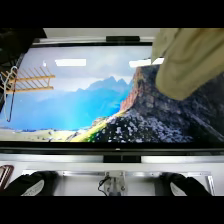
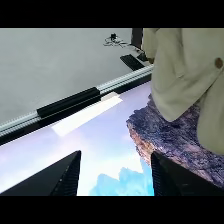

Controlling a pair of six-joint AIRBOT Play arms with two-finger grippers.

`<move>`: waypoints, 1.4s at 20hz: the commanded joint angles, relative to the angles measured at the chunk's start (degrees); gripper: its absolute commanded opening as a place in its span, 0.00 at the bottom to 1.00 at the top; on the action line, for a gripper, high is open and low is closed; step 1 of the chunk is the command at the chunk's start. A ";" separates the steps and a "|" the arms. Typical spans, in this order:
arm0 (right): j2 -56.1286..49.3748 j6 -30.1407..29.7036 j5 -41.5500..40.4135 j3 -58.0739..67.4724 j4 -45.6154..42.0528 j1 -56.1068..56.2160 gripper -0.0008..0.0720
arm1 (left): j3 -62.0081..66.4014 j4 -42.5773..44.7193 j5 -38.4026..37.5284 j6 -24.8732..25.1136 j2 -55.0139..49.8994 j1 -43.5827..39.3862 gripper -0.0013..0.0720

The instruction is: Fold the shirts.

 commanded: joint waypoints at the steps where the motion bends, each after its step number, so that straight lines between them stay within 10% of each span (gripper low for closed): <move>1: 2.64 -2.86 6.51 0.35 -0.98 -10.08 0.10 | -0.02 0.00 -0.13 0.02 -0.72 0.02 0.74; 11: 6.43 -8.13 13.70 0.35 4.52 -32.46 0.10 | -0.02 0.00 -0.13 0.02 -1.29 0.02 0.74; 28: -3.96 -8.35 -5.95 0.31 30.53 -72.54 0.10 | -0.02 0.02 -0.11 0.04 -1.29 0.02 0.74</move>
